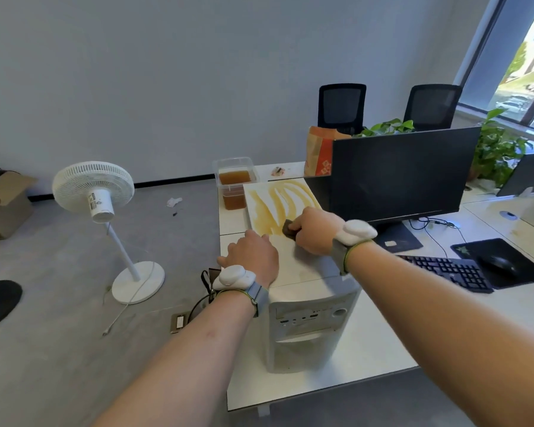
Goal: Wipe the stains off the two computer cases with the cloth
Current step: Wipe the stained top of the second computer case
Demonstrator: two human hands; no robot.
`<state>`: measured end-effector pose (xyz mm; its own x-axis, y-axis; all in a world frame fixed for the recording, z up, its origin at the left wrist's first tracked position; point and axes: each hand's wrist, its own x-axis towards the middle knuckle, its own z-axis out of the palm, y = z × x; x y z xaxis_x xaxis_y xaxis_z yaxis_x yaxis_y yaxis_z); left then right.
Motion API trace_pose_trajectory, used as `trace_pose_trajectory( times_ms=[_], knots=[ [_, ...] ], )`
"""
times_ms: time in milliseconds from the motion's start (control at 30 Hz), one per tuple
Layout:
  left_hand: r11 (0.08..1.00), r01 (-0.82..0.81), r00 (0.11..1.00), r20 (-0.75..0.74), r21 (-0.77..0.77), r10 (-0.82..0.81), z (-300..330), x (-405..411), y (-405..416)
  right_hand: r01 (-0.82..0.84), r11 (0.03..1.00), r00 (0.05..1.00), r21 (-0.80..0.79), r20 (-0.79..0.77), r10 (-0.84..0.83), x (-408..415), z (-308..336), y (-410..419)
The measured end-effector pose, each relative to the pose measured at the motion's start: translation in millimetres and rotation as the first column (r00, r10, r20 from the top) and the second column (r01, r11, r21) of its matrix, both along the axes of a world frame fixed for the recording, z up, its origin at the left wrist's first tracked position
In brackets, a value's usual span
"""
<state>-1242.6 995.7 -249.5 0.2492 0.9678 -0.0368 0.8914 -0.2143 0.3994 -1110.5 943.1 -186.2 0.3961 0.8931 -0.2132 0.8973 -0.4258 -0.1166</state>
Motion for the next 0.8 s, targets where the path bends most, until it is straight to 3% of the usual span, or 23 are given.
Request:
trace_pose_trajectory(
  times_ms=[100, 333, 467, 600, 700, 800],
  knots=[
    [1.000, 0.005, 1.000, 0.013, 0.000, -0.005, 0, 1, 1, 0.024, 1.000, 0.996, -0.010, -0.083, -0.025, 5, 20, 3],
    [0.999, 0.042, 0.997, 0.060, 0.009, -0.042, -5, 2, 6, 0.037, 0.999, 0.998, 0.017, 0.045, -0.038, -8, -4, 4],
    [0.999, 0.039, 0.997, 0.070, 0.012, -0.040, -7, 4, 5, 0.089, 0.996, 0.992, -0.009, -0.090, -0.089, -3, 11, 3],
    [0.999, 0.039, 0.997, 0.073, 0.008, -0.039, -7, 2, 6, 0.065, 0.992, 0.995, 0.111, -0.078, -0.057, -3, 2, 10],
    [0.999, 0.042, 0.996, 0.076, -0.004, -0.042, -6, 1, 6, 0.035, 0.993, 0.999, 0.117, -0.039, -0.030, 0, -17, 14],
    [0.998, 0.053, 0.996, 0.071, -0.014, -0.052, -6, 0, 4, 0.003, 0.999, 0.975, 0.047, -0.224, 0.007, 12, -1, 13]
  ],
)
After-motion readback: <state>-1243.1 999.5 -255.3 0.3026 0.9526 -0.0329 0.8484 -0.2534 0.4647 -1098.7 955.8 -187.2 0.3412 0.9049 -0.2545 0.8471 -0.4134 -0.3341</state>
